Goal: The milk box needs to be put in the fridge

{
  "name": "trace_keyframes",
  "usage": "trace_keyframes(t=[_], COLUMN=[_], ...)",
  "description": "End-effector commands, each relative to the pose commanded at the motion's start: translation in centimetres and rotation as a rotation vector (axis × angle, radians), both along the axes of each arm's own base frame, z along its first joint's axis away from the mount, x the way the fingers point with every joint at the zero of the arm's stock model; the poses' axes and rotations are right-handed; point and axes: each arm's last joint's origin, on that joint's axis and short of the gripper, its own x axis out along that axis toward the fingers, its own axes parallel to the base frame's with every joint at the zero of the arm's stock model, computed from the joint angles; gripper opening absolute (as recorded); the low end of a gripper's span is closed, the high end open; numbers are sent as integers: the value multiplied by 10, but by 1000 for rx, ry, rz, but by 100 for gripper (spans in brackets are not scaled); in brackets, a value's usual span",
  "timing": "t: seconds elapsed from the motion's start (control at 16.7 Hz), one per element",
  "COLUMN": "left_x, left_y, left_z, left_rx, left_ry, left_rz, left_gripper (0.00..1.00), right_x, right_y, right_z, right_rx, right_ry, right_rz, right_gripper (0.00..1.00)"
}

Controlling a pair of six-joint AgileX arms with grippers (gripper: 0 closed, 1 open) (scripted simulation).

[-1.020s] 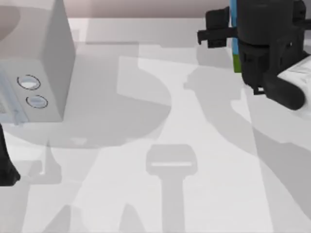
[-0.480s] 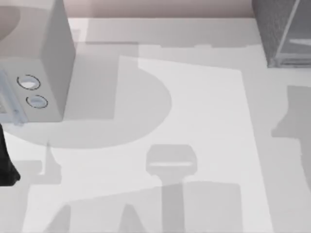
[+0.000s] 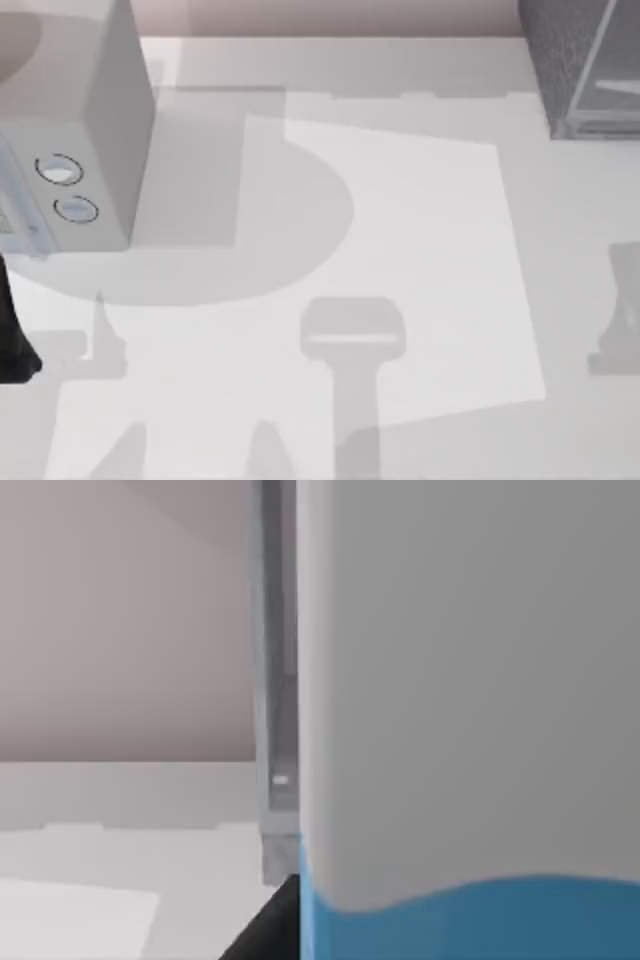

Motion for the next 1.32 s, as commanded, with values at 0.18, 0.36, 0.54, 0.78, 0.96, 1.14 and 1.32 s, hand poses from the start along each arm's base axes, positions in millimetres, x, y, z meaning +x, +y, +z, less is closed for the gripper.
trace_keyframes(t=[0.18,0.36,0.54,0.78,0.96,1.14,1.32], left_x=[0,0,0,0,0,0,0], left_y=[0,0,0,0,0,0,0], left_z=[0,0,0,0,0,0,0], left_rx=[0,0,0,0,0,0,0], left_ry=[0,0,0,0,0,0,0], left_rz=[0,0,0,0,0,0,0], left_gripper=[100,100,100,100,100,100,100], right_x=[1,1,2,12,33,71,123], right_y=[0,0,0,-3,-7,-16,-29], right_z=[-10,-10,-5,23,50,73,83], right_rx=[1,3,2,-4,-12,-20,-24], right_ry=[20,23,17,-5,-15,-18,-15], right_rz=[20,21,20,12,2,-8,-15], right_gripper=[0,0,0,0,0,0,0])
